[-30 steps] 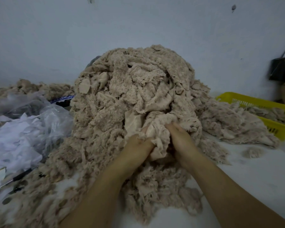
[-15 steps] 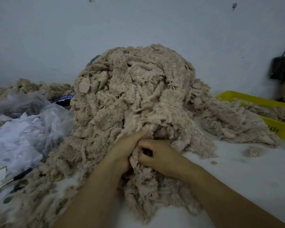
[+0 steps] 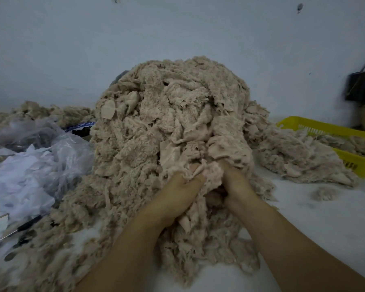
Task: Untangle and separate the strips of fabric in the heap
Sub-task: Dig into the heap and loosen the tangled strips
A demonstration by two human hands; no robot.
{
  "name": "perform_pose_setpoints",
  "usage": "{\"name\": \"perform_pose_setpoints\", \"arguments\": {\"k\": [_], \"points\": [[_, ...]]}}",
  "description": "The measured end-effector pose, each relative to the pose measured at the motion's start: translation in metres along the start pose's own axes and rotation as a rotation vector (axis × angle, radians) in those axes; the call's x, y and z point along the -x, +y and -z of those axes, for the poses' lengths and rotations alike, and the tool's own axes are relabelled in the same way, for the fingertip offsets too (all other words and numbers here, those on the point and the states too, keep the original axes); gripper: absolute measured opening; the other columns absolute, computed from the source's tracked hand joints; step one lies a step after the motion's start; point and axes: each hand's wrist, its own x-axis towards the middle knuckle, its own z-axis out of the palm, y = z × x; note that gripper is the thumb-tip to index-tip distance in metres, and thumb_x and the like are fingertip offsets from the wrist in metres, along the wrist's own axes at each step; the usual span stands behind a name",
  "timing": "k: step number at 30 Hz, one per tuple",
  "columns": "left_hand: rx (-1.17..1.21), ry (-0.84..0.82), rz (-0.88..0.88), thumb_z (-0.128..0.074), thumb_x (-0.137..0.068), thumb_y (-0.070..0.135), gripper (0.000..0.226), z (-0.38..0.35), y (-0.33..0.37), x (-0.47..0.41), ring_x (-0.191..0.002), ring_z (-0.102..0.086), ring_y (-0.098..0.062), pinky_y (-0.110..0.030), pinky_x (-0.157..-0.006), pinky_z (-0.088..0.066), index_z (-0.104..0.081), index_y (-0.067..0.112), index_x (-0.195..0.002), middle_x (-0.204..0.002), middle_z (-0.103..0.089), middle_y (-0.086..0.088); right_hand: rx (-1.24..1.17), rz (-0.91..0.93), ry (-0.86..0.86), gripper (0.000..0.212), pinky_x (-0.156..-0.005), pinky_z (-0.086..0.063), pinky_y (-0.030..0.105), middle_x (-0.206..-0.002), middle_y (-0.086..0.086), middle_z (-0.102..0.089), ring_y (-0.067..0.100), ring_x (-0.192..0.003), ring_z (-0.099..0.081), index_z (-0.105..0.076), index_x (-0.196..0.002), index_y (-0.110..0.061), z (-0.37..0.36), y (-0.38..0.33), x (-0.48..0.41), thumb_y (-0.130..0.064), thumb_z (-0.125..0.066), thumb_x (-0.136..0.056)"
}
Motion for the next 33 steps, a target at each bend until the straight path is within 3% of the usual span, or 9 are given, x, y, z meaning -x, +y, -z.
{"name": "perform_pose_setpoints", "arguments": {"k": [2,5,9,14,18,21,24,30,33], "points": [[0.175,0.068,-0.001,-0.057,-0.097,0.041,0.018,0.008,0.000,0.004,-0.082,-0.066,0.013,-0.013,-0.078,-0.054,-0.074,0.043,-0.103,-0.089,-0.071,0.031,-0.100,-0.013,0.055,0.040,-0.040,-0.040,0.020,-0.059,0.000,-0.057,0.010,-0.043,-0.050,-0.070,-0.106,-0.003,0.011,-0.008,-0.004,-0.036,-0.048,-0.101],[0.380,0.286,0.105,-0.061,-0.097,0.037,0.044,0.018,0.000,-0.002,-0.098,-0.073,-0.019,-0.039,-0.091,-0.057,-0.061,0.012,-0.133,-0.111,-0.075,-0.005,0.095,0.108,-0.038,0.067,-0.048,-0.045,0.024,-0.072,0.001,-0.065,0.011,-0.054,-0.057,-0.078,-0.095,-0.019,0.011,-0.009,0.004,-0.069,-0.034,-0.093],[0.512,0.357,0.112,-0.063,-0.096,0.026,0.024,0.018,-0.001,-0.006,-0.094,-0.074,-0.026,-0.032,-0.073,-0.061,-0.080,0.007,-0.097,-0.105,-0.075,-0.015,0.464,0.292,-0.319,0.072,-0.075,-0.055,0.024,-0.098,-0.012,-0.074,0.000,-0.086,-0.069,-0.073,-0.101,-0.040,-0.015,0.011,0.027,-0.095,-0.042,-0.065],[0.614,0.338,0.058,-0.062,-0.095,0.031,0.025,0.010,-0.001,-0.008,-0.095,-0.073,-0.013,-0.023,-0.068,-0.059,-0.074,0.015,-0.110,-0.103,-0.077,-0.003,0.722,0.472,-0.366,0.039,-0.083,-0.047,0.015,-0.108,-0.037,-0.061,-0.012,-0.105,-0.058,-0.050,-0.120,-0.054,-0.017,0.019,0.021,-0.061,-0.058,-0.083],[0.834,0.272,0.013,-0.054,-0.098,0.036,0.030,0.016,0.003,-0.009,-0.085,-0.074,-0.014,-0.023,-0.066,-0.059,-0.073,0.013,-0.101,-0.097,-0.076,-0.004,0.398,0.431,-0.241,0.024,-0.089,-0.053,0.029,-0.110,-0.020,-0.071,0.003,-0.106,-0.065,-0.068,-0.112,-0.044,-0.007,0.011,0.013,-0.039,-0.050,-0.096],[0.990,0.397,0.033,-0.042,-0.105,0.030,0.031,0.029,0.004,-0.011,-0.048,-0.054,-0.009,-0.020,-0.049,-0.051,-0.063,0.011,-0.093,-0.067,-0.060,0.001,0.020,0.296,-0.109,0.038,-0.059,-0.056,0.022,-0.080,-0.009,-0.076,0.008,-0.076,-0.072,-0.078,-0.071,-0.034,-0.002,-0.001,0.008,-0.029,-0.054,-0.099],[1.068,0.486,0.098,-0.041,-0.105,0.038,0.040,0.037,0.001,-0.014,-0.040,-0.043,-0.008,-0.022,-0.051,-0.048,-0.060,0.013,-0.081,-0.051,-0.047,0.004,-0.095,0.233,-0.034,0.055,-0.064,-0.058,0.030,-0.076,-0.004,-0.075,0.012,-0.072,-0.073,-0.073,-0.053,-0.025,0.003,-0.005,0.003,-0.053,-0.052,-0.095],[0.945,0.409,0.028,-0.035,-0.104,0.051,0.053,0.041,-0.004,-0.012,-0.035,-0.027,-0.007,-0.018,-0.036,-0.033,-0.062,0.010,-0.085,-0.051,-0.042,0.002,-0.133,0.258,-0.092,0.073,-0.061,-0.055,0.031,-0.077,-0.001,-0.075,0.017,-0.075,-0.072,-0.074,-0.058,-0.021,0.007,-0.011,0.005,-0.066,-0.031,-0.096],[0.452,0.335,0.031,-0.029,-0.103,0.059,0.063,0.031,-0.004,-0.015,-0.037,-0.034,-0.008,-0.019,-0.038,-0.034,-0.069,0.012,-0.095,-0.070,-0.066,-0.002,0.033,0.319,-0.062,0.069,-0.065,-0.051,0.030,-0.073,-0.008,-0.073,0.013,-0.075,-0.068,-0.078,-0.068,-0.027,0.005,-0.008,0.007,-0.068,-0.030,-0.095]]}}
